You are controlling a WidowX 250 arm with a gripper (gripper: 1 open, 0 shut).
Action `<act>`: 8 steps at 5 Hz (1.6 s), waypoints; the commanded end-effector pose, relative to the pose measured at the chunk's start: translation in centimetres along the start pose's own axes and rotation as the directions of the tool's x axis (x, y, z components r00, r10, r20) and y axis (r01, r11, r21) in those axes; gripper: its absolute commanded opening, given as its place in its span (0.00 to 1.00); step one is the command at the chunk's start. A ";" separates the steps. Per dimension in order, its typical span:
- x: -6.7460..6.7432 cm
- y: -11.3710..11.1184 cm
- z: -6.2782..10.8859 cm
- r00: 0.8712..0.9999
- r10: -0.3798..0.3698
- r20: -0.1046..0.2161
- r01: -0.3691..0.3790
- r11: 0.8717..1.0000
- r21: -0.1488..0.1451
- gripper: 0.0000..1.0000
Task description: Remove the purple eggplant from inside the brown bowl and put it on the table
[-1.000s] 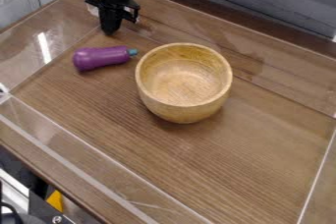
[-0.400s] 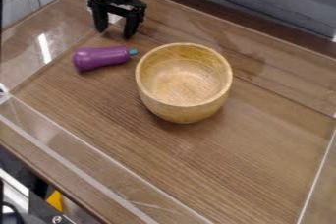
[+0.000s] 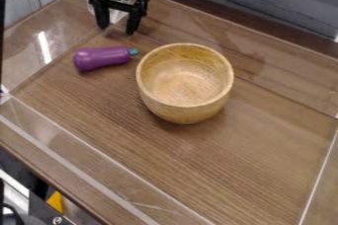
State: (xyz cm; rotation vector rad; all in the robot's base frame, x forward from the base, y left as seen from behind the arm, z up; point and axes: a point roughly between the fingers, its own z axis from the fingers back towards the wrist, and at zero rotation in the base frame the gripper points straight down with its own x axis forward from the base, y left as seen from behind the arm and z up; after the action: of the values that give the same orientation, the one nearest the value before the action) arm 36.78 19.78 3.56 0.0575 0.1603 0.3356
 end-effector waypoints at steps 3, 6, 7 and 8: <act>-0.2 -0.1 3.6 0.982 0.183 0.052 -0.179 0.981 -0.070 1.00; -2.2 -2.1 6.7 0.981 0.190 0.049 -0.182 0.974 -0.134 1.00; -2.2 -2.7 8.5 0.976 0.212 0.046 -0.203 0.968 -0.149 1.00; -1.5 -1.7 8.5 0.965 0.259 0.040 -0.250 0.957 -0.149 0.00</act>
State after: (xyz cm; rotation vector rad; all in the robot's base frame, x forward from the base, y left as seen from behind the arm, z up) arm 36.96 16.95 9.50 -0.0686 0.1424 0.5989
